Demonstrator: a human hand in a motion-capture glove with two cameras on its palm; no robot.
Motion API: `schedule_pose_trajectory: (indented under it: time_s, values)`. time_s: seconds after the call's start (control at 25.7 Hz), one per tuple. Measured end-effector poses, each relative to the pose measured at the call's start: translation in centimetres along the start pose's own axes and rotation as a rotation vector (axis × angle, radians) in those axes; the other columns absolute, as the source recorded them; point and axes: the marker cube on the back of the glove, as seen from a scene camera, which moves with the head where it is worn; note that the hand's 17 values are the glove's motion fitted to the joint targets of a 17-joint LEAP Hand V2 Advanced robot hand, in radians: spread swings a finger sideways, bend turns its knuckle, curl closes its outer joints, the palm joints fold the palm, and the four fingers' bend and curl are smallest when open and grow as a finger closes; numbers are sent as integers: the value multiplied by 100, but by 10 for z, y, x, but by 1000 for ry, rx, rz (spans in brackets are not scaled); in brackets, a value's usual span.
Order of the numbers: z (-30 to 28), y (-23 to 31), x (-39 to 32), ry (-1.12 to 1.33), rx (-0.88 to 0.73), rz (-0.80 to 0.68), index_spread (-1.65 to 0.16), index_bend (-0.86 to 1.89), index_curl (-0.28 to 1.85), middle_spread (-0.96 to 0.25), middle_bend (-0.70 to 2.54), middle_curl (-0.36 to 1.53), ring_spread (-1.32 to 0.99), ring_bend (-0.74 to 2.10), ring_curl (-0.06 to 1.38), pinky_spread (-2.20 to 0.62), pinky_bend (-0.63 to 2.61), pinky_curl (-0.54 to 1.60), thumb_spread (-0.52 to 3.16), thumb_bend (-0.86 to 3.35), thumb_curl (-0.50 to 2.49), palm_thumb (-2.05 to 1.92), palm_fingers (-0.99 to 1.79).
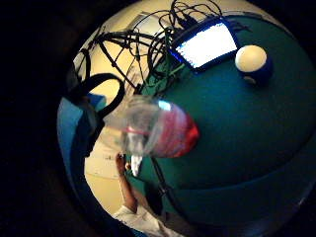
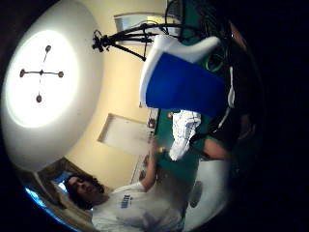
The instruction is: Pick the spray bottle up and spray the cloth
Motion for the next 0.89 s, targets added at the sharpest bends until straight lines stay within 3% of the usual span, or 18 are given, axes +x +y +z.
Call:
schedule_pose_trajectory:
  time_s: [0.47,0.58,0.78,0.89]
  values:
    - [-3,5,2,-142,72,-8,-30,58,45,-28,55,56,-24,79,53,-15,74,54,42,14,59,115,133]
    - [-1,9,4,-136,42,20,-29,64,49,-29,62,60,-25,82,56,-14,77,57,34,13,61,114,123]
    - [8,13,9,-105,1,67,-29,35,46,-24,50,58,-23,78,56,-20,67,55,50,-1,59,98,80]
    - [16,10,7,-90,-23,62,-31,27,44,-23,49,55,-21,72,53,-14,52,50,66,-6,56,89,73]
